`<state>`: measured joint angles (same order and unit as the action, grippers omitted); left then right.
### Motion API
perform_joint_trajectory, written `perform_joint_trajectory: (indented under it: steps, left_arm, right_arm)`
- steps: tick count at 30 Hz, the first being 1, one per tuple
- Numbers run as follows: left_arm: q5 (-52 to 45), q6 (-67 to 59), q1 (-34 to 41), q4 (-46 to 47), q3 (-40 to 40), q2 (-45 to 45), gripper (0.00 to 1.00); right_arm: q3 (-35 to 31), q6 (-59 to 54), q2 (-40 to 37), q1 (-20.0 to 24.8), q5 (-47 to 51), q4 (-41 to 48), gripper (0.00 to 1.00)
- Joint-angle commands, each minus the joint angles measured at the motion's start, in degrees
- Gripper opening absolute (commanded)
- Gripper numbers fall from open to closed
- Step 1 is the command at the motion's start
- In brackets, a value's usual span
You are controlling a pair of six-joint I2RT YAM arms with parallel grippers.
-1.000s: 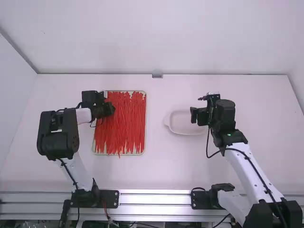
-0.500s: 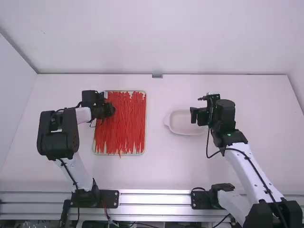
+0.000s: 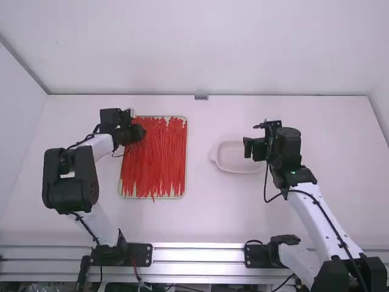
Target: Fasten the cable tie
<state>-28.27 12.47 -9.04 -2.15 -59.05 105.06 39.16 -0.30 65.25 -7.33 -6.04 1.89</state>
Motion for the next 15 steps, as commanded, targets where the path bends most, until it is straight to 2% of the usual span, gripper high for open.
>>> perform_joint_trajectory:
  steps: [1, 11, 15]
  left_arm:
    - [-0.2, -0.3, 0.4, 0.3, -0.9, -3.3, 0.01]
    - [-0.5, -0.3, 0.4, 2.5, -1.0, -12.1, 0.01]
    - [-0.2, -0.3, 0.4, 4.3, -1.0, -18.8, 0.01]
  right_arm:
    - [2.1, 0.2, 0.3, -0.2, -0.1, -0.1, 0.98]
    - [2.1, 0.2, 0.3, -0.2, -0.2, -0.2, 0.98]
    - [2.1, 0.2, 0.3, -0.2, -0.3, -0.2, 0.98]
